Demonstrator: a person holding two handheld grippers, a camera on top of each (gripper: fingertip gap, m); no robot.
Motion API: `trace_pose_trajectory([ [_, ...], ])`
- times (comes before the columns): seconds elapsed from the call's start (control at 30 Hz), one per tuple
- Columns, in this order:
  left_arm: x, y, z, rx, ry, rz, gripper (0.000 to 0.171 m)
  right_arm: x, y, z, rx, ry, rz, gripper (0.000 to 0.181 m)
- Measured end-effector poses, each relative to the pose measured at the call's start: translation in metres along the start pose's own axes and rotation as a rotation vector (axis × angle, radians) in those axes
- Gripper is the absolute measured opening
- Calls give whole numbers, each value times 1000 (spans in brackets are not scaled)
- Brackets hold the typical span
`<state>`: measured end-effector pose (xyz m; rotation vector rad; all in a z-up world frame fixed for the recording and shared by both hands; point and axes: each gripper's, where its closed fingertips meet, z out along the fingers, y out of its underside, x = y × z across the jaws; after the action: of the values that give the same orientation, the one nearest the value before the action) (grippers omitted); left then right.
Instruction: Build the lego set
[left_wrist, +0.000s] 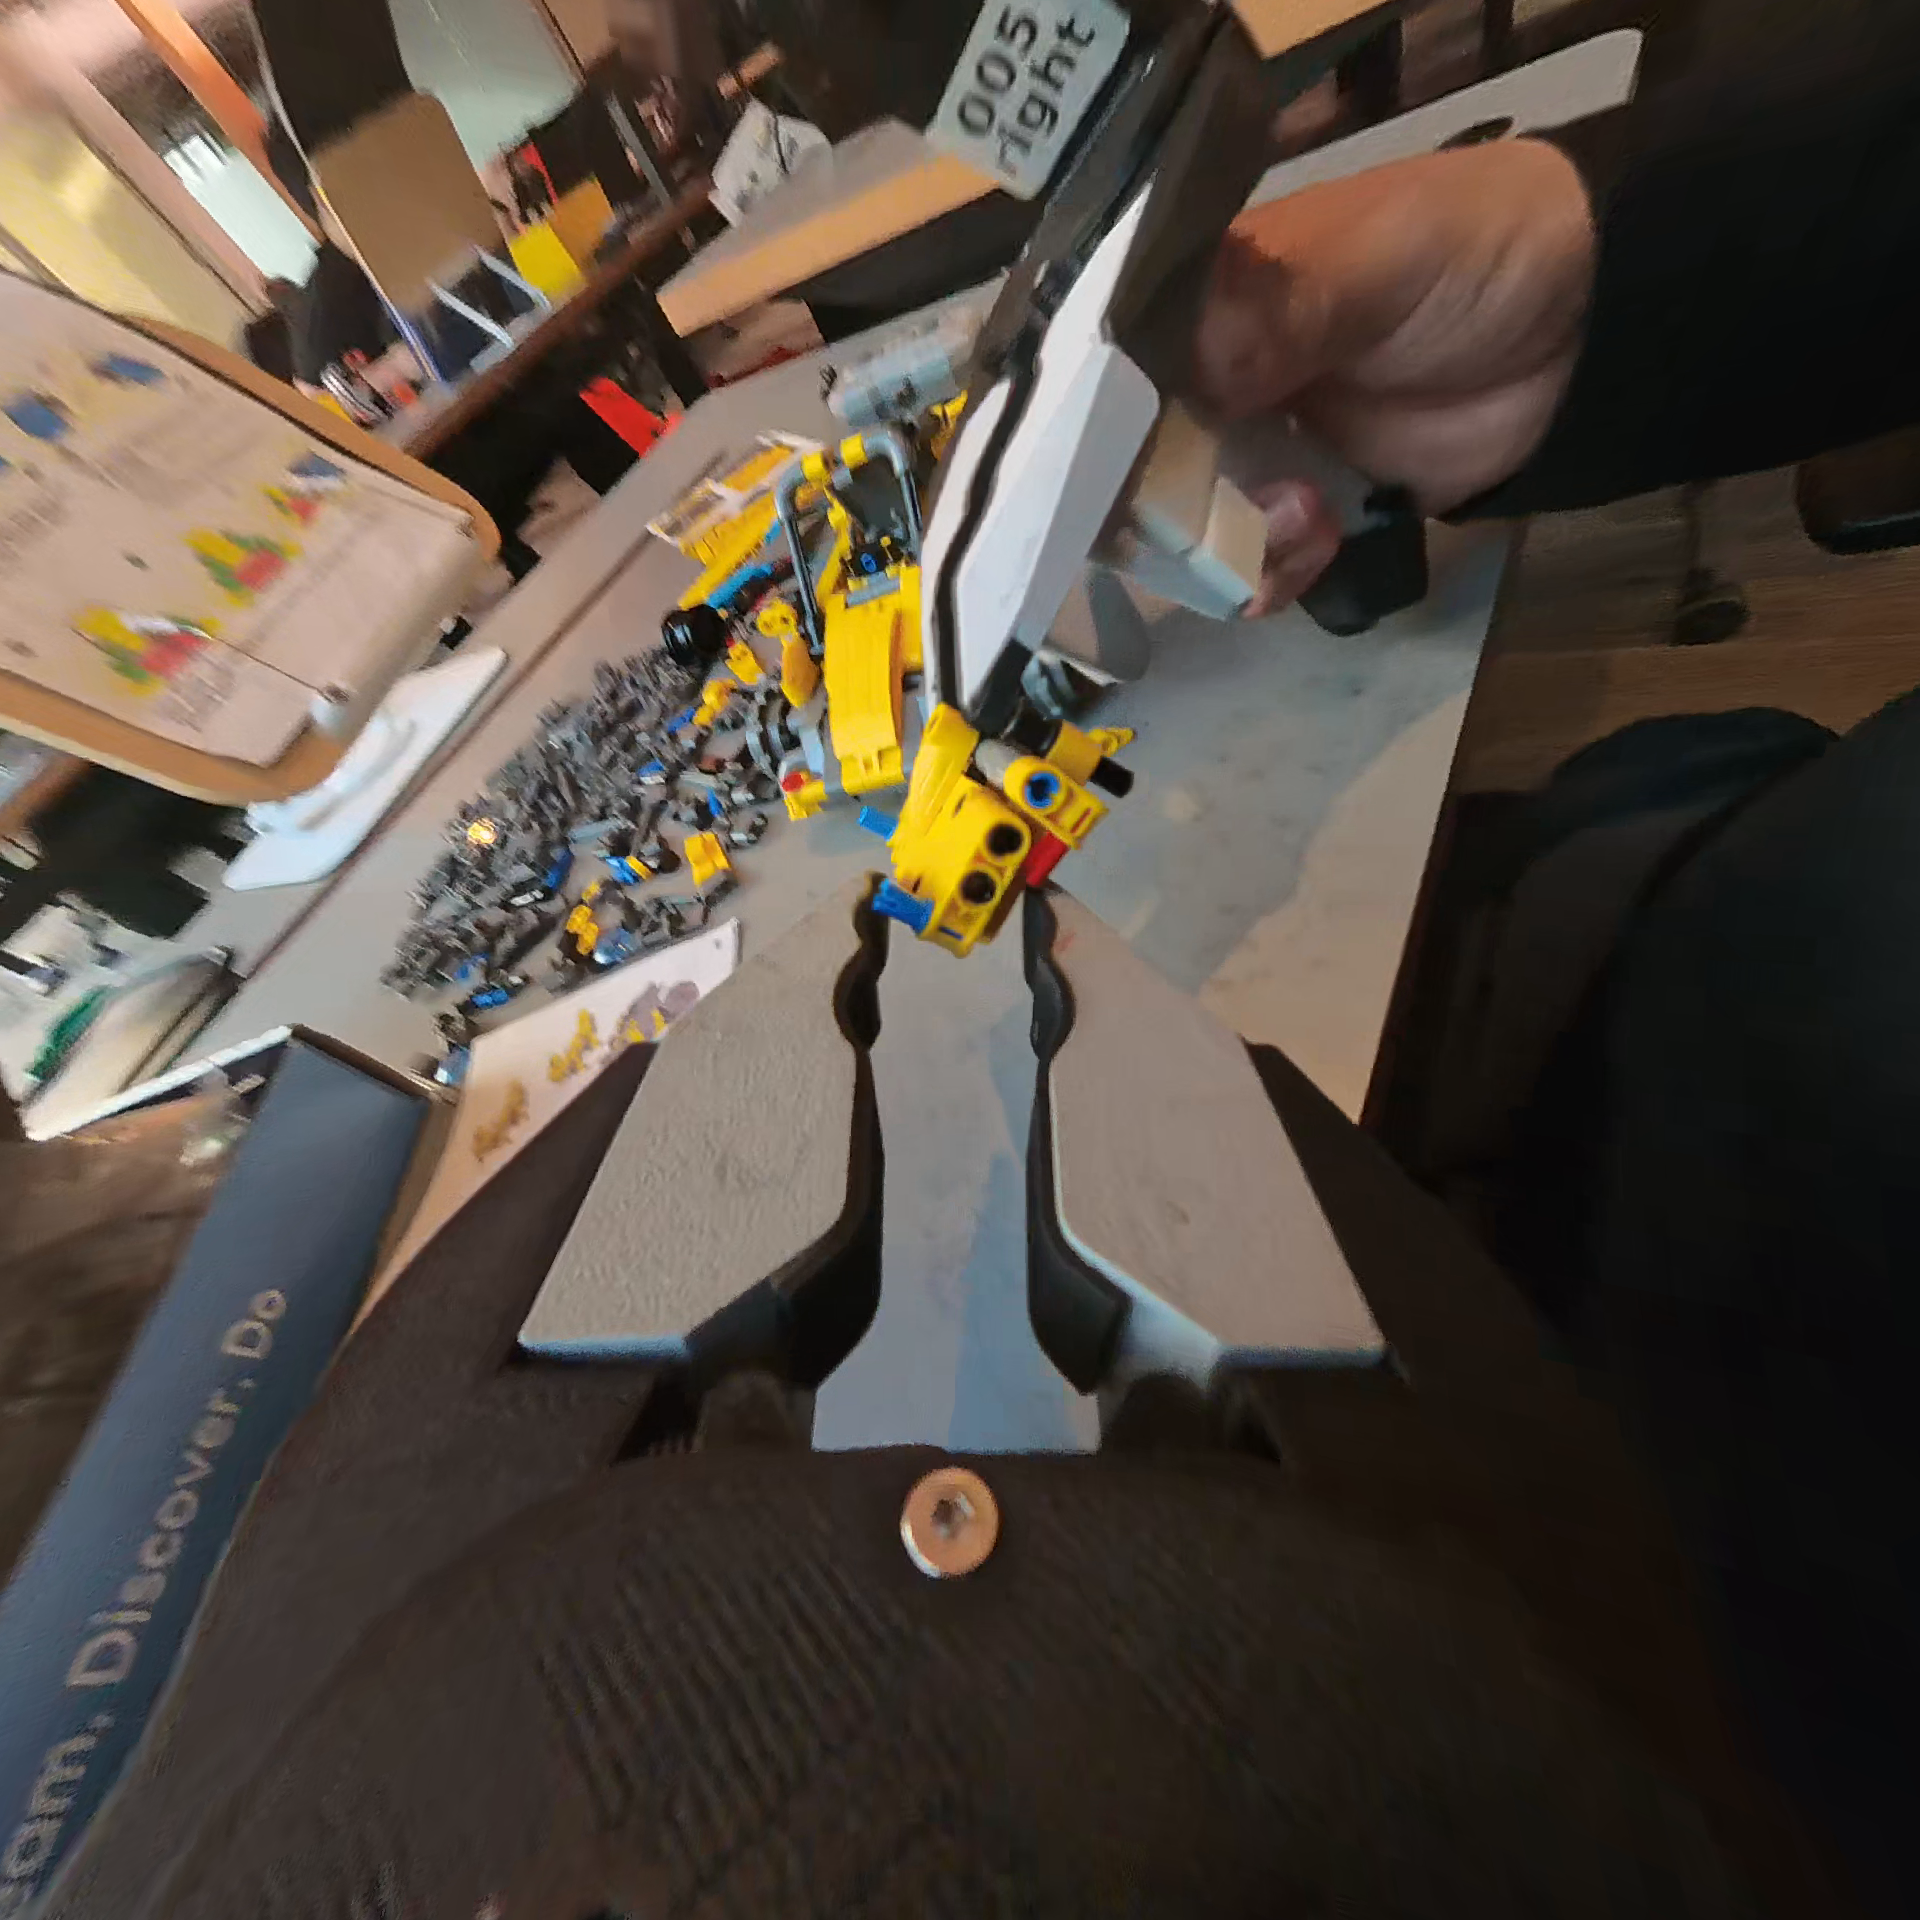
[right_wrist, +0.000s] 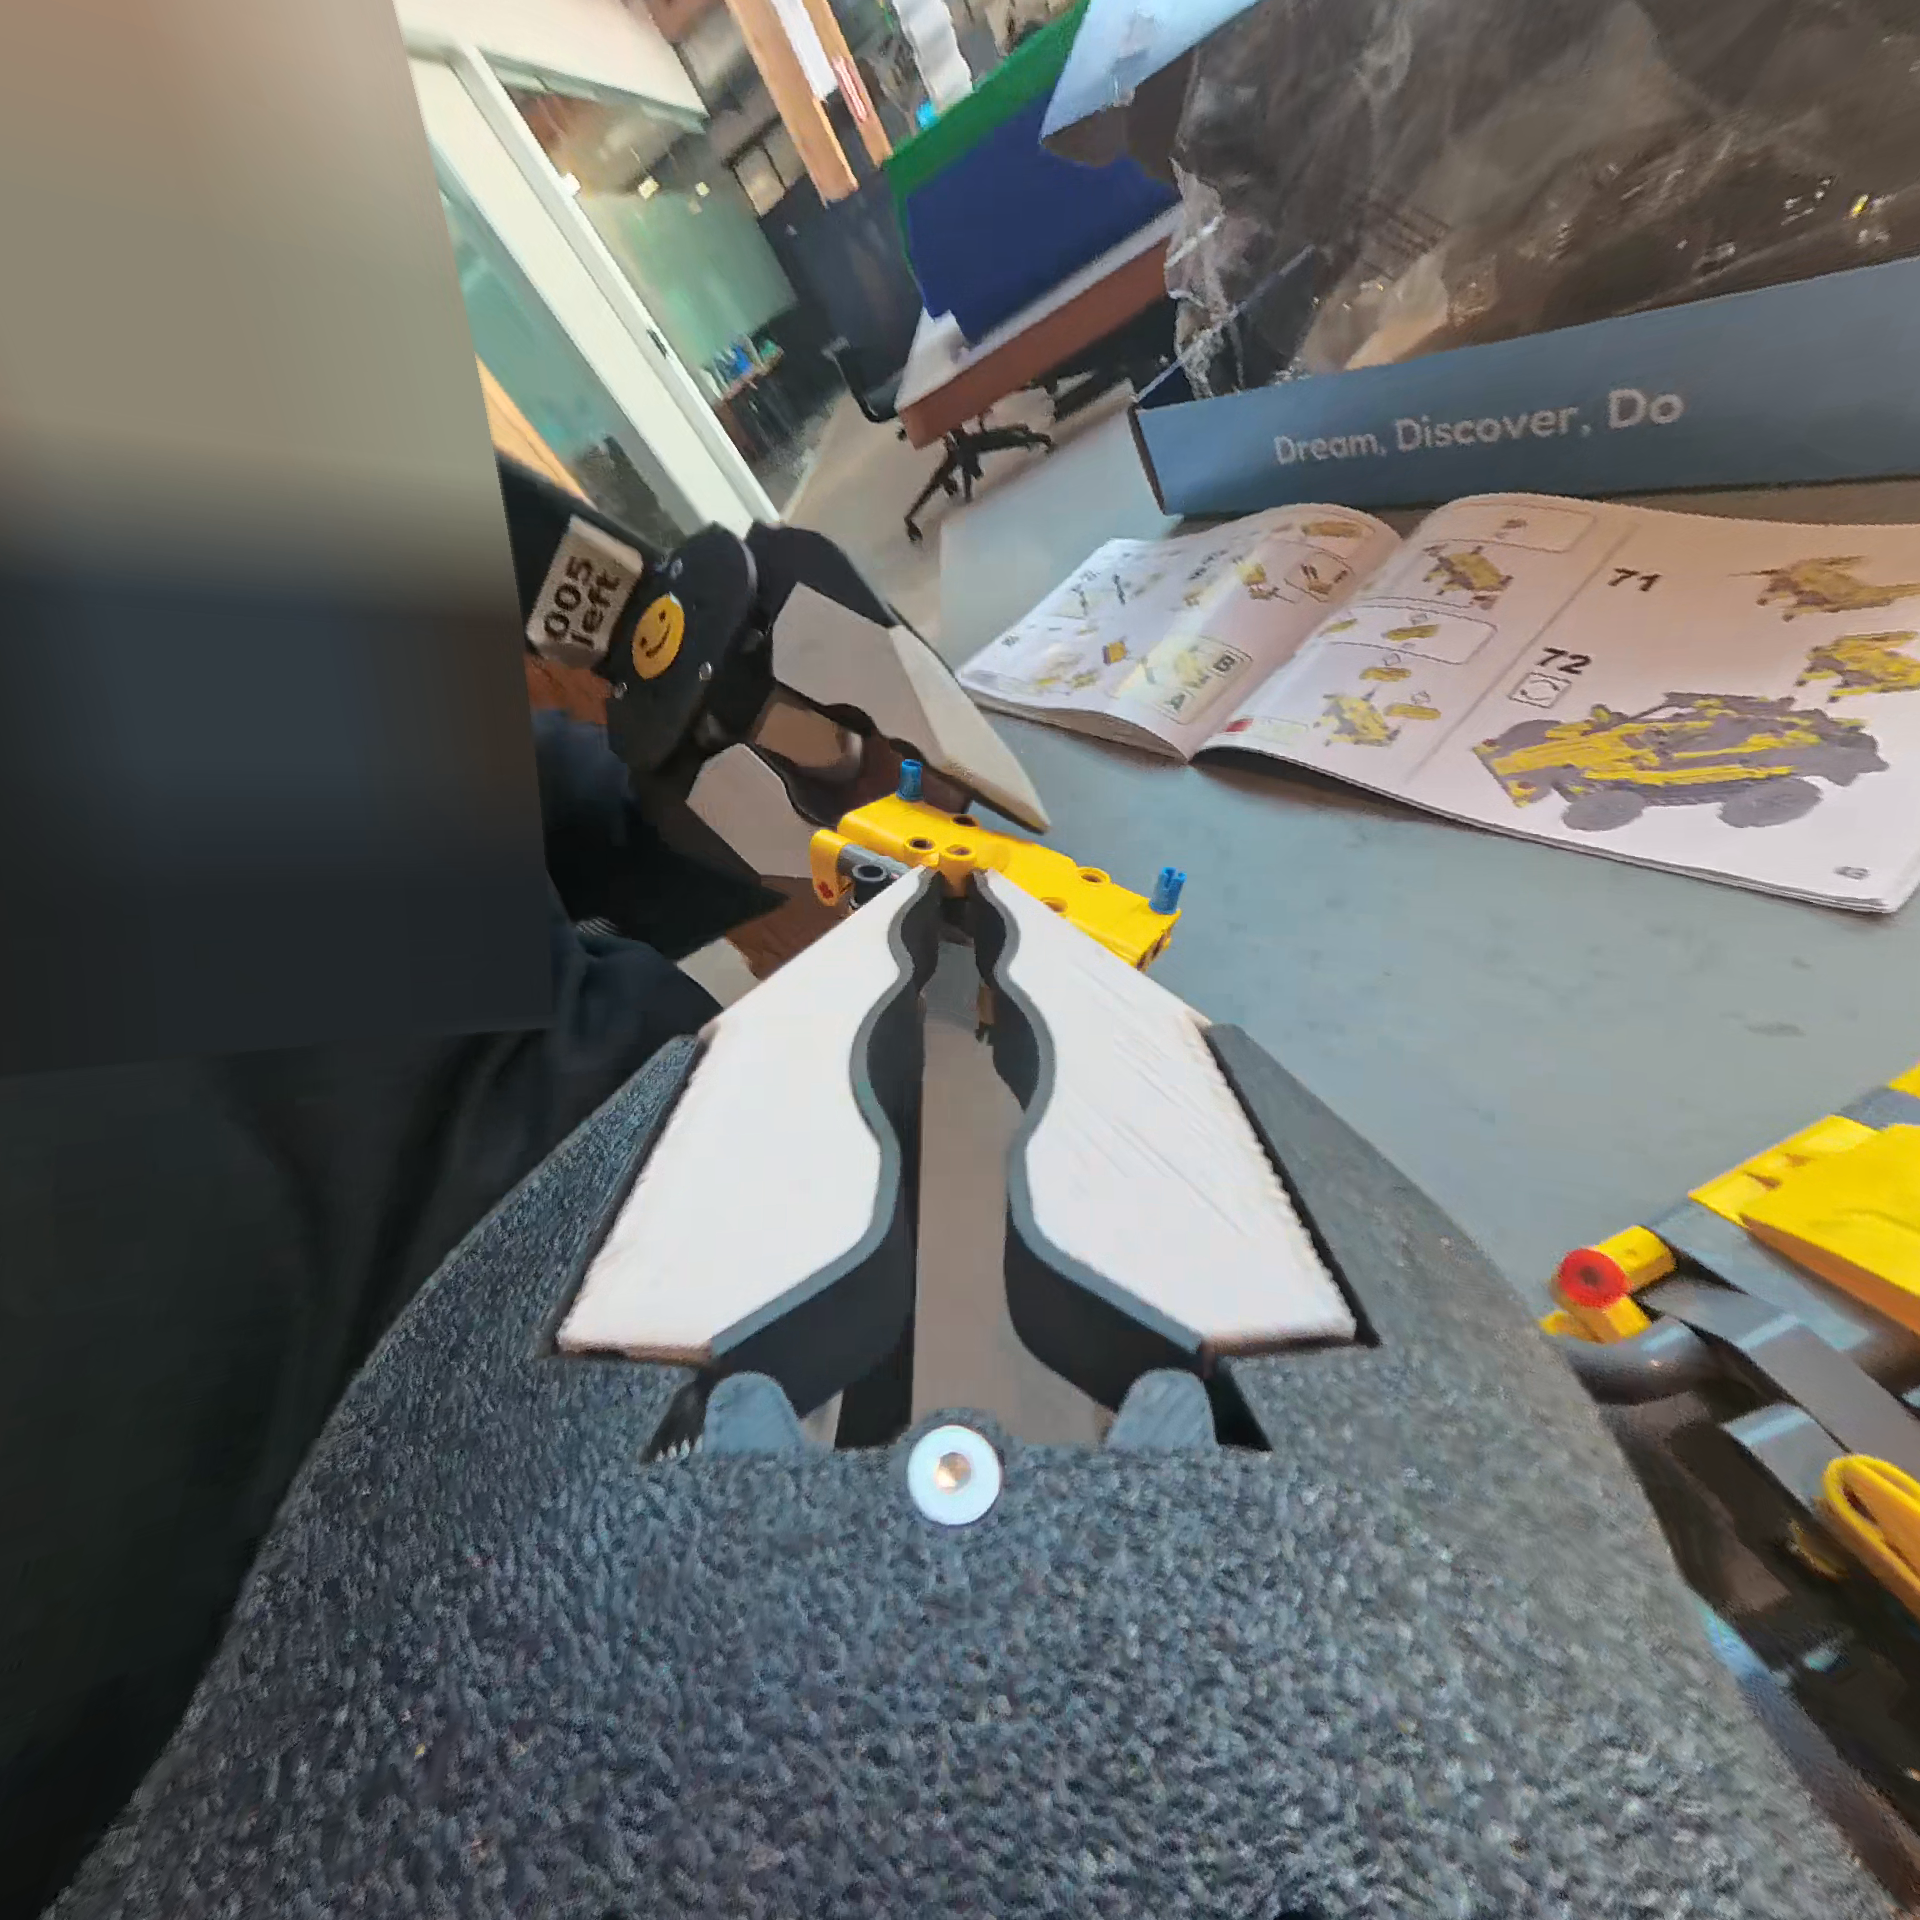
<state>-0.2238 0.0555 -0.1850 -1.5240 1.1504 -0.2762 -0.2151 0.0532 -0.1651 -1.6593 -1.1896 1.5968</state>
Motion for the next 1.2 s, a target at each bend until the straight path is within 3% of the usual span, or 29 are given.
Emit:
trace_pose_trajectory([
  [0.3, -2, -23, -15, 86, -108, 139, 16, -13, -8, -5, 53, -85, 22, 3],
  [0.47, 2, -22, -15, 92, -97, 159, 16, -14, -11, -8, 69, -92, 21, 0],
  [0.57, 1, -21, -15, 93, -85, 133, 16, -16, -8, -9, 23, -56, -77, 24],
  [0.63, 1, -22, -15, 102, -68, 106, 16, -16, -7, -12, -35, 20, -234, 25],
  [0.73, 6, -20, -11, 110, 33, -22, 16, -6, -7, -14, -170, 206, -513, 25],
  [0.87, 1, -19, -9, 132, 163, -307, 16, -7, -2, -6, -329, 283, -741, 24],
  [1.03, 7, -13, -5, 104, 363, -626, 16, 3, -2, 0, -350, 260, -618, 23],
  [1.2, 10, -4, 0, 59, 436, -777, 15, 10, 10, 2, -367, 154, -382, 16],
])
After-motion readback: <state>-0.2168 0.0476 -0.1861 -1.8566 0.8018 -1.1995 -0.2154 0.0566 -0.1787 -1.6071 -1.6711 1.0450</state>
